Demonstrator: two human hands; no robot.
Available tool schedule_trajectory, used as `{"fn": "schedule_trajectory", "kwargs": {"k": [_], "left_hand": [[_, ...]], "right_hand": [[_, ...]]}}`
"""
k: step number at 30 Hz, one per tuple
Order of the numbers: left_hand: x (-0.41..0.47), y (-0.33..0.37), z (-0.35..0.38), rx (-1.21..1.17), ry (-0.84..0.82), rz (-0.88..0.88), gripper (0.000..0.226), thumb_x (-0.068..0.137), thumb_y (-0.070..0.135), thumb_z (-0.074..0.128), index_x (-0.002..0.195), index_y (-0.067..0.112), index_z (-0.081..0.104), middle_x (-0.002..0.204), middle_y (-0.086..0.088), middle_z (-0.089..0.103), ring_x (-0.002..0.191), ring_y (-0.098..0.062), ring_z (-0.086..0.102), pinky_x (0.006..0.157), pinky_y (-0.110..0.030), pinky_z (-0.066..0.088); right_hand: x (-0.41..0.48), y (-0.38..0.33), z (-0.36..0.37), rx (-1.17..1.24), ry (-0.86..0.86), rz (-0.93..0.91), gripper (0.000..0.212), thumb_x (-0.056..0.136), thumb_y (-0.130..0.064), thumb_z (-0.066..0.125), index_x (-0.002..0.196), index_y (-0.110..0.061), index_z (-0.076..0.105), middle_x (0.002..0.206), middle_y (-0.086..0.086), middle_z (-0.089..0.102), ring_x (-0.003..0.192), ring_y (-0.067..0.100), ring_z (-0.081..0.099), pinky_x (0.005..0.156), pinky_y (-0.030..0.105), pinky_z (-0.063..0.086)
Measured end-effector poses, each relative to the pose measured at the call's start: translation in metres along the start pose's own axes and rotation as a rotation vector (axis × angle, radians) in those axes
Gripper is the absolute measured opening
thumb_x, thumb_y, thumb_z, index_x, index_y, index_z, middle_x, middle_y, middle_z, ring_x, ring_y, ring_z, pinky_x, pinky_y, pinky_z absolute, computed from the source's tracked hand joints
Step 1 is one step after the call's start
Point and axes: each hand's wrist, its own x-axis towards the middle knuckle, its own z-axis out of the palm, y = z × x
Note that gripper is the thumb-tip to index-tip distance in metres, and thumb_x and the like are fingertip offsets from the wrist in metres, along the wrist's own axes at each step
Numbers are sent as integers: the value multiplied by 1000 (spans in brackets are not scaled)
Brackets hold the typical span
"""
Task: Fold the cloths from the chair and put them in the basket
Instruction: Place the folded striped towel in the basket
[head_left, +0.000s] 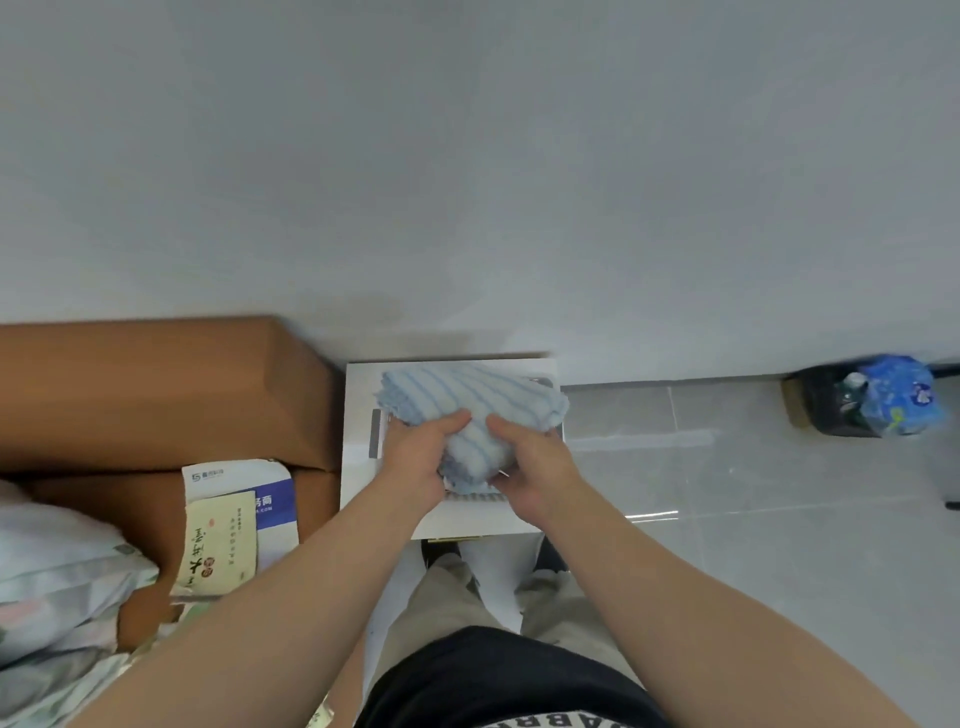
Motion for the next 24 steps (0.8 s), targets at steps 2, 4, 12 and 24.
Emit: {"fn": "schedule_trajectory", "kwargs": {"k": [2,4,12,24], "left_hand": [[-5,10,-7,-81,-61,-71,45,85,25,81,125,9,66,120,-14,74,109,-32,71,98,-50,56],[-7,26,-21,-167,-136,-168,67,89,63,65,130,11,65,127,-15,71,120,-33,66,105,-46,51],[-16,60,-21,397,-394,-296,57,88,33,65,138,6,60,121,-20,72,98,-33,74,83,-40,60],[-7,61,-55,244,-635,-86,86,60,-11,78,142,3,55,140,-26,58,123,-39,62,99,-48,55]], "right_hand": [[-2,-9,-3,-111,48,-57,42,89,-4,75,124,-23,62,118,5,74,107,29,72,91,55,59],[-6,-25,-12,-170,-46,-52,48,89,-6,74,132,-22,59,123,7,73,110,31,71,92,57,57],[-23,-69,-40,-385,-268,148,45,93,-9,68,137,-11,59,127,17,69,117,35,68,93,47,57],[-20,-99,-45,-405,-300,1,46,95,16,43,123,-11,68,118,24,69,98,34,61,78,38,44]]}}
